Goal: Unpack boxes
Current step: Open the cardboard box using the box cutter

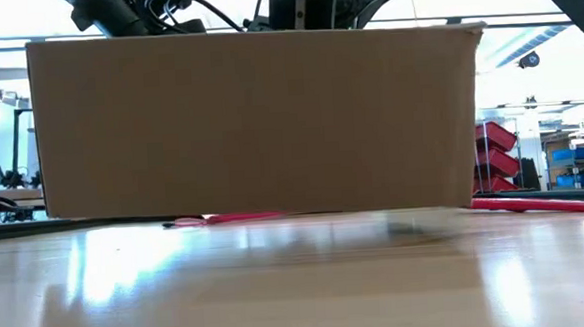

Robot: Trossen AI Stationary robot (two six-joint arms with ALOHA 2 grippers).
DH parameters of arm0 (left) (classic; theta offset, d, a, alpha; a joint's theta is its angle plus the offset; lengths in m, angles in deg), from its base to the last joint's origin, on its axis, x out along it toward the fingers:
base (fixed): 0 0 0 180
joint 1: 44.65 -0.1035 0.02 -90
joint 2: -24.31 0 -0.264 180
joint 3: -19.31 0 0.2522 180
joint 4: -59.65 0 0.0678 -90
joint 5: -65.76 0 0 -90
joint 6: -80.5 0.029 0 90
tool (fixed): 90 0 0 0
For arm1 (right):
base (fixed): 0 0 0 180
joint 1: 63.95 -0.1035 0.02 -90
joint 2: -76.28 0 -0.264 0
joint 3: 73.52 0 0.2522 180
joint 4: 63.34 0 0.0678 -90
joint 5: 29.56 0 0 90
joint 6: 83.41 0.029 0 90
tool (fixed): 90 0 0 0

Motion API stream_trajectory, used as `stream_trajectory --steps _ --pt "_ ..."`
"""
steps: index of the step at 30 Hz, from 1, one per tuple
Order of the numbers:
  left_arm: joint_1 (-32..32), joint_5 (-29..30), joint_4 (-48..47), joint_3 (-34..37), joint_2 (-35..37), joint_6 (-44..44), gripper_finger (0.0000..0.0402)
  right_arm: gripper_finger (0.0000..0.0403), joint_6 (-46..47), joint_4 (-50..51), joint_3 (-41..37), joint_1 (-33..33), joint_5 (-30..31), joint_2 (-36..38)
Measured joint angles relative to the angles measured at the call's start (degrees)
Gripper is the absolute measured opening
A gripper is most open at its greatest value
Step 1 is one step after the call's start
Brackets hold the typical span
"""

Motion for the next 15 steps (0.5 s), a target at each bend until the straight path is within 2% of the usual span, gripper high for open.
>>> stream_trajectory --steps 6,15 --pt "0.0 0.1 0.8 0.0 -1.3 0.0 0.0 0.001 -2.3 0.1 0.5 0.0 -0.4 0.9" --pt "-0.2 -0.3 0.8 0.0 -4.9 -0.4 0.0 0.0001 -1.4 1.7 3.5 0.8 -0.6 4.6"
